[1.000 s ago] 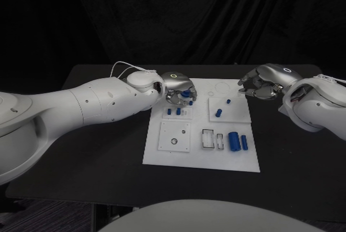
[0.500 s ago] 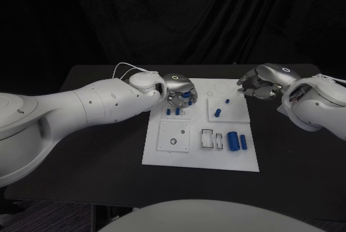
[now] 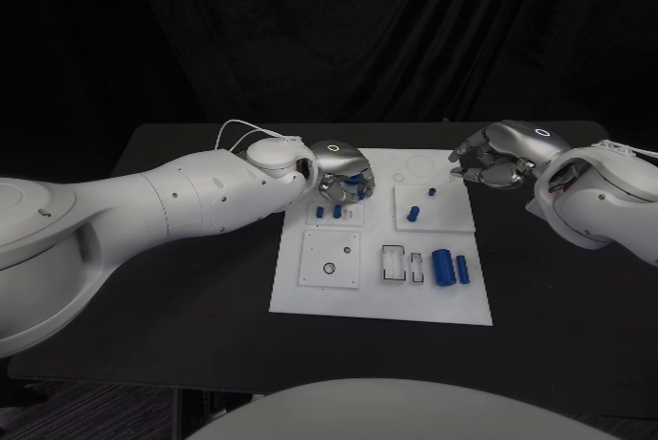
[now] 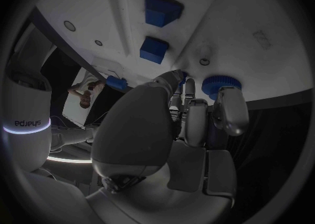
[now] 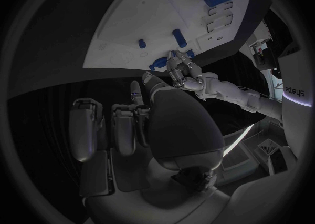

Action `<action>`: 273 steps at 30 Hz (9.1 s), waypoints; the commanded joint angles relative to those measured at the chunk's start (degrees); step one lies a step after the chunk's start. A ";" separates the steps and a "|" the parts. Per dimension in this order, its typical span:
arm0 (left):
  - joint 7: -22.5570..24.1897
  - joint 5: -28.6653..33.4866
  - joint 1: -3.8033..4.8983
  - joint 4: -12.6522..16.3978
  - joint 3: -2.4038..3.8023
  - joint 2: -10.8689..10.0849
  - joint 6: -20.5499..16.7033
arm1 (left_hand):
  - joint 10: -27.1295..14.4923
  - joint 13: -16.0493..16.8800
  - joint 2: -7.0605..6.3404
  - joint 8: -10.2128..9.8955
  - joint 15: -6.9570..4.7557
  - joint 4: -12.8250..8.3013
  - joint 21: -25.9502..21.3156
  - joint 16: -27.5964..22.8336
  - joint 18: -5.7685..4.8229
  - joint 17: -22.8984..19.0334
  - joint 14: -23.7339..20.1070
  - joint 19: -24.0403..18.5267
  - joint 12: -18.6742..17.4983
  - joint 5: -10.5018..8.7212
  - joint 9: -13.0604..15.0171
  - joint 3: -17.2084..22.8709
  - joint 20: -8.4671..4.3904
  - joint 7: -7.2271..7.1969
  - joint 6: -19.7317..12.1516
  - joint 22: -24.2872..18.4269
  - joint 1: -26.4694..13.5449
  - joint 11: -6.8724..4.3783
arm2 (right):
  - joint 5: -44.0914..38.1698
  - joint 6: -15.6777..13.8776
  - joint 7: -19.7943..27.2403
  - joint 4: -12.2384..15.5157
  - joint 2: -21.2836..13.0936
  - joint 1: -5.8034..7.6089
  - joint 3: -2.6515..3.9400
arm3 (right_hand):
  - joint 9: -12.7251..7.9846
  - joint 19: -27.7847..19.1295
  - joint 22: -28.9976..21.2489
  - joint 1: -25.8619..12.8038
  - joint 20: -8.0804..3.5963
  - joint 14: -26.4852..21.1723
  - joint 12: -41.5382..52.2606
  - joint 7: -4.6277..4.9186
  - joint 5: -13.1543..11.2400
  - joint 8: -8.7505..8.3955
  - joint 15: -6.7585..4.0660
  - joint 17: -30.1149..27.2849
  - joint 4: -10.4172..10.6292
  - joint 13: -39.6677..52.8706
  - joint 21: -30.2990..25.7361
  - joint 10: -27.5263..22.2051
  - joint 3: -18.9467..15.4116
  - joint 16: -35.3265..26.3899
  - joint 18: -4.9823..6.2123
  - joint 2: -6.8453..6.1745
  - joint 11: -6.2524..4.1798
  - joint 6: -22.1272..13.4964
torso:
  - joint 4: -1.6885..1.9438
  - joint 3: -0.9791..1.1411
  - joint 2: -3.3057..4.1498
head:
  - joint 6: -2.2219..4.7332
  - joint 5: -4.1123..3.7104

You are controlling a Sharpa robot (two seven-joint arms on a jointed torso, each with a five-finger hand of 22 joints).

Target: Assemble the parts on the task board

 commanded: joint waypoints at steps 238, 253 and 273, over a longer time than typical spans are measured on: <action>28.65 77.55 -4.33 30.27 -0.04 -33.50 7.20 | -47.09 -28.55 14.17 -6.11 5.29 8.48 -68.80 -82.71 5.07 -73.04 -80.50 -75.07 -26.30 2.57 -25.24 -31.19 5.07 -11.29 -45.14 -61.07 -8.40 -3.01 | -12.75 10.46 0.91 -3.50 2.78 -1.75 0.05 | 0.94 -7.39 7.76 0.96 3.88 -2.11 -64.70 1.49 0.19 -0.16 4.27 -2.87 -4.78 -57.04 -20.45 -37.09 5.81 -11.43 4.61 -5.22 6.42 -0.66 | 2.96 -3.44 0.57 | 0.00 -5.56; 27.86 77.55 -4.42 29.68 -0.04 -33.24 8.45 | -47.00 -28.52 14.19 -6.10 6.29 8.40 -68.67 -82.71 5.10 -73.04 -80.50 -74.71 -26.27 2.55 -25.23 -31.05 6.56 -10.20 -45.07 -61.16 -5.76 -1.63 | -12.75 9.00 -0.12 -4.26 3.33 -2.79 0.05 | 1.25 -7.60 7.67 1.45 3.90 -2.14 -65.44 1.21 0.17 0.39 4.38 -2.87 -5.45 -57.96 -20.94 -37.00 6.24 -11.33 4.69 -5.05 6.56 0.54 | 3.09 -3.49 0.56 | 0.00 -5.61; 26.79 77.55 -4.57 29.25 -0.04 -32.83 9.38 | -46.90 -28.50 14.72 -6.00 6.89 8.36 -68.64 -82.71 5.18 -73.04 -80.50 -74.55 -26.24 2.55 -25.15 -31.21 7.74 -9.02 -44.48 -61.36 -5.24 -0.40 | -12.75 7.79 0.44 -4.95 4.14 -3.37 0.05 | 1.73 -6.88 7.96 1.71 3.72 -1.64 -65.15 2.28 0.17 1.16 4.11 -2.35 -6.00 -58.82 -19.95 -34.56 7.08 -10.69 4.54 -4.36 5.98 2.32 | 2.99 -3.56 0.56 | 0.00 -5.01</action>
